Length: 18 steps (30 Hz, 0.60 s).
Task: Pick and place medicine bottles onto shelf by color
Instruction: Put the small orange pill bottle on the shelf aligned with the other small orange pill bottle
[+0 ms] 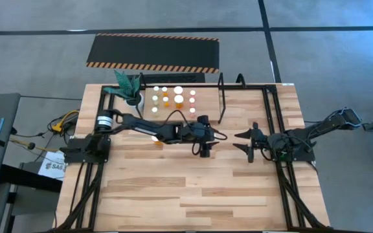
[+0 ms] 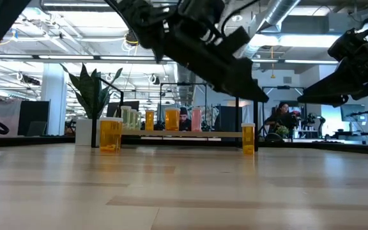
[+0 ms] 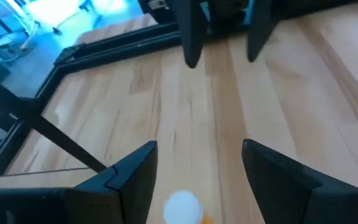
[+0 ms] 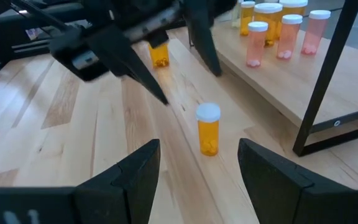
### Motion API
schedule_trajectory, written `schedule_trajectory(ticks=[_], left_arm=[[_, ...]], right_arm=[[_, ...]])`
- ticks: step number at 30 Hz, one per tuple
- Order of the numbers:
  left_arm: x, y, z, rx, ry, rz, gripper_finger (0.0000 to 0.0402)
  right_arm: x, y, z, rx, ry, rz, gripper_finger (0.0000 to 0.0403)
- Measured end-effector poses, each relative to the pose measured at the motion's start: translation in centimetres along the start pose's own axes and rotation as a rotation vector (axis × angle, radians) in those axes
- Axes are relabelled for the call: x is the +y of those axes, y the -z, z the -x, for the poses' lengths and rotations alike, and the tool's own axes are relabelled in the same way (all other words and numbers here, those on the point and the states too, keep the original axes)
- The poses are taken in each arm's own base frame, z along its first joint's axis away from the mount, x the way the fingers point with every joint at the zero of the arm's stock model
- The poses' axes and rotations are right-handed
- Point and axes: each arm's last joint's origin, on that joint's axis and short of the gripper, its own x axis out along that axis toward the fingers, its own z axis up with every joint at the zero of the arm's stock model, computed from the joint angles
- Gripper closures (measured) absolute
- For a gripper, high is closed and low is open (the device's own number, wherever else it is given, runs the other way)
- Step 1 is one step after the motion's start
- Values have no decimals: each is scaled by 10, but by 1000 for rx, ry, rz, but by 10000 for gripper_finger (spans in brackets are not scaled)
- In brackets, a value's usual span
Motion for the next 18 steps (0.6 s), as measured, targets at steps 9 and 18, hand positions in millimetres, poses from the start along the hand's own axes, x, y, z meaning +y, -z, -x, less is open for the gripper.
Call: schedule_trajectory(ticks=[9, 18], left_arm=[[8, 24, -19, 39, -27, 106, 179], [12, 36, -18, 79, 11, 184, 179]], right_arm=[[0, 0, 0, 0, 0, 0, 163], [0, 0, 0, -1, 0, 0, 163]])
